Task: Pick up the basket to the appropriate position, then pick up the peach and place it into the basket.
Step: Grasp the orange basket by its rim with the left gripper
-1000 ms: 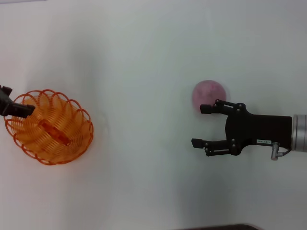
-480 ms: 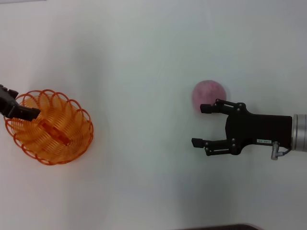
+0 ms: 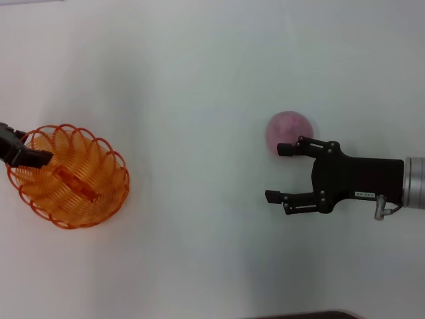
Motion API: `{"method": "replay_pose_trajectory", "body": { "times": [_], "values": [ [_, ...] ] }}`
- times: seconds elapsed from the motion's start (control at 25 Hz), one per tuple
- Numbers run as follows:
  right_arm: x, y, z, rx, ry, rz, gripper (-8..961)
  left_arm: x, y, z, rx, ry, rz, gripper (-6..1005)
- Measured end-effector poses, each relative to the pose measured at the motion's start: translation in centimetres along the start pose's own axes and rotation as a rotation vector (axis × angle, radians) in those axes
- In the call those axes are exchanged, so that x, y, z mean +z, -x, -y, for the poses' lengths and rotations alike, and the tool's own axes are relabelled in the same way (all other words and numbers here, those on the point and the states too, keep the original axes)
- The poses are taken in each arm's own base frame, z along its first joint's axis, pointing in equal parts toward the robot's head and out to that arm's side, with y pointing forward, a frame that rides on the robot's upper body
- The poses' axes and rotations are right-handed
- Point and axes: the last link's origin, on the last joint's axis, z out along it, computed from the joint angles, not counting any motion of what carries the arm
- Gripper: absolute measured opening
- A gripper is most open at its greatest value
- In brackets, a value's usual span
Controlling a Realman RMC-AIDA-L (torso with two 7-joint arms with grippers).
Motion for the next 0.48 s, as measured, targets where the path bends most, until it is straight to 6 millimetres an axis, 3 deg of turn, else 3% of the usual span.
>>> {"method": "replay_pose_trajectory", "body": {
  "times": [0.08,0.48],
  "values": [
    [0.01,0.01,0.01,0.000,0.000,0.000,957,0.02,0.00,-0.02,0.001,0.000,0.001,744],
    [0.01,0.01,0.03,0.001,-0.001,0.000,957,0.04,-0.15,0.00,0.006,-0.004,-0.001,322]
  ]
}}
